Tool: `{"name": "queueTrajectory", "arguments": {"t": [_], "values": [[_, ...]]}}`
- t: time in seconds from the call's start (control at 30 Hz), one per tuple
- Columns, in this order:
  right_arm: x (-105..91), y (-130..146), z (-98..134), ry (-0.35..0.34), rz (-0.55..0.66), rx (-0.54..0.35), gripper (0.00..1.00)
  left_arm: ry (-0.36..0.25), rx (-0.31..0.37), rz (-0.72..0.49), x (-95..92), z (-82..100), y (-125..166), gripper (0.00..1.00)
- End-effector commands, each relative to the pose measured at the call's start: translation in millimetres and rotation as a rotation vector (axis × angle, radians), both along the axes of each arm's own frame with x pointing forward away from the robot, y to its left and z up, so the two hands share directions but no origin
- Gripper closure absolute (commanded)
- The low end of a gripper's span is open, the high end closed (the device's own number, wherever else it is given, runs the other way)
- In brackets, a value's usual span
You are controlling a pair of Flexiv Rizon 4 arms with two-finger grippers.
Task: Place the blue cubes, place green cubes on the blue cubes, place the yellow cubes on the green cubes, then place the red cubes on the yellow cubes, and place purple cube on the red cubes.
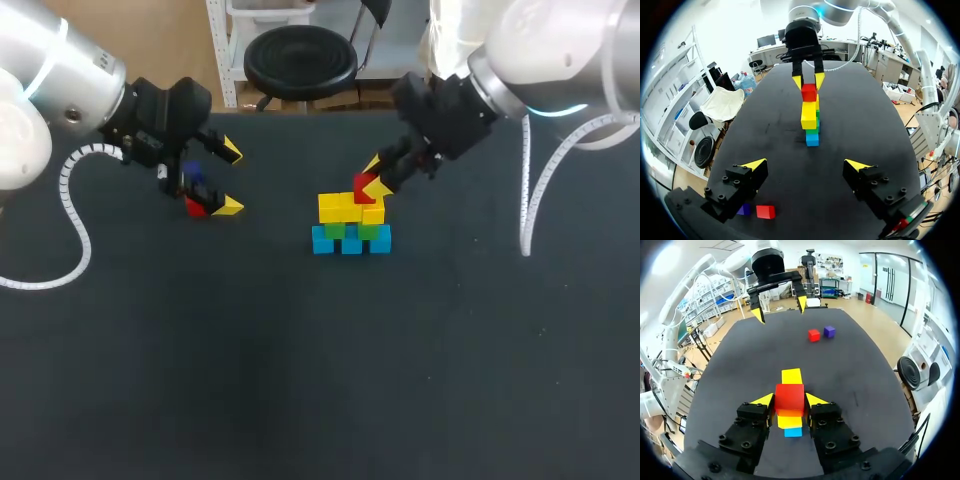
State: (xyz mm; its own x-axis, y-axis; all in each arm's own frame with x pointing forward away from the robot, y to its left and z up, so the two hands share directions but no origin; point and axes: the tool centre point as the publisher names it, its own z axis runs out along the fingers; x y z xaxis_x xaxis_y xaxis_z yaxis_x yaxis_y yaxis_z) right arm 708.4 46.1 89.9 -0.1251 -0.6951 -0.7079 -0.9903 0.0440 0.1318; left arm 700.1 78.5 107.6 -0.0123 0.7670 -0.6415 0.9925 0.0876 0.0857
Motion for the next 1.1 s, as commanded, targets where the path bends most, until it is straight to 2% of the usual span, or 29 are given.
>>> {"name": "queueTrajectory", "arguments": {"t": [0.03,1.1], "values": [[-6.0,-2.8,1.2,-0.005,-0.008,-0.005,1.0,-0.001,0.001,0.0,-0.1,-0.2,0.2,0.0],[0.1,1.7,-5.4,0.012,0.0,-0.017,1.0,-0.001,0.001,0.0,-0.1,-0.2,0.2,0.0]]}}
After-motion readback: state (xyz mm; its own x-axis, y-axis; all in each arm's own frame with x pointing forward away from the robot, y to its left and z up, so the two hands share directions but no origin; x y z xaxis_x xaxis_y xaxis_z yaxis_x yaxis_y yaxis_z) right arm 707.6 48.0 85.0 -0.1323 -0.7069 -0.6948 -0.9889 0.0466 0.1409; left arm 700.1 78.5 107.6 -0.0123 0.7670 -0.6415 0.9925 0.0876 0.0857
